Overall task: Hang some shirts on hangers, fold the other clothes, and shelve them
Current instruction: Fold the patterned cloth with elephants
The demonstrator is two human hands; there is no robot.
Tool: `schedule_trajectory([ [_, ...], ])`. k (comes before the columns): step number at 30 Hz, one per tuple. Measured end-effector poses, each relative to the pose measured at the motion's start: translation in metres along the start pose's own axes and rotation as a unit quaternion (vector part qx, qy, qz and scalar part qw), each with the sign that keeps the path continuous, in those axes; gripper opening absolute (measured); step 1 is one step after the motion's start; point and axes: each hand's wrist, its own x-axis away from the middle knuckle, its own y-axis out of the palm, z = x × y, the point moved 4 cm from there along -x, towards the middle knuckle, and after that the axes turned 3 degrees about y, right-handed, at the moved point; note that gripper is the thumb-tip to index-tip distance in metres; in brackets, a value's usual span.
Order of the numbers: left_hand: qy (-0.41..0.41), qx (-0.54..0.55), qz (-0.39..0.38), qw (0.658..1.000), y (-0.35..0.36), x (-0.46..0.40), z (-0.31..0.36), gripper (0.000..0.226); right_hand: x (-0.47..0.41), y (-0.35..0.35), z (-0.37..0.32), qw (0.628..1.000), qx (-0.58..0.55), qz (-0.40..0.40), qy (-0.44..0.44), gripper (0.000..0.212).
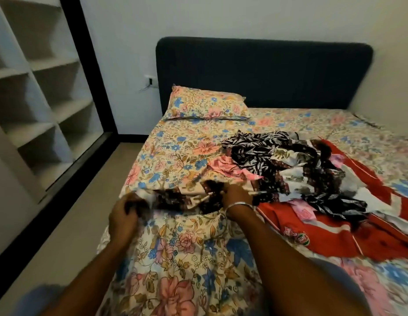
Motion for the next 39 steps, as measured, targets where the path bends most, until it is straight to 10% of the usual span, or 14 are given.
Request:
schedule_trajectory([
  [5,0.26,-0.12,-0.145,0.947,0.054,0.029,0.013,0.092,0.008,0.013,-0.031,0.998,-0.055,-0.008,-0.03,0.023],
  [9,0.278,-0.022,-0.24,0.93,0.086,0.052,0.017,0.104,0.043,0.023,-0.1,0.961,-0.158,-0.164,-0.16,0.025],
  [15,0.114,0.071,-0.161,0.978,0.068,0.032,-0.017,0.062,0.038,0.004,-0.088,0.973,-0.033,-0.133,-0.184,0.044],
  [18,0.026,0.145,0.077,0.986,0.041,0.005,-0.028,0.049,0.016,0.0,-0.05,0.959,0.199,-0.154,-0.127,0.077],
  [21,-0.038,0.125,0.196,0.972,0.018,-0.016,-0.048,0.039,0.01,0.01,-0.035,0.955,0.189,-0.204,-0.102,0.064],
  [26,0.171,-0.051,0.101,0.979,0.025,0.005,-0.015,0.078,0.007,-0.005,-0.063,0.985,0.099,-0.048,-0.135,0.009],
  [30,0.385,-0.081,-0.199,0.897,0.065,0.033,0.037,0.099,0.021,-0.007,-0.089,0.952,-0.196,-0.154,-0.177,0.026],
  [36,0.363,-0.116,-0.063,0.922,0.054,-0.015,0.077,0.025,0.038,-0.024,-0.089,0.805,-0.481,-0.27,-0.217,0.064],
  [39,0.183,-0.007,-0.008,0.983,0.05,-0.049,0.054,0.018,0.041,-0.028,-0.089,0.869,-0.349,-0.21,-0.28,0.085],
])
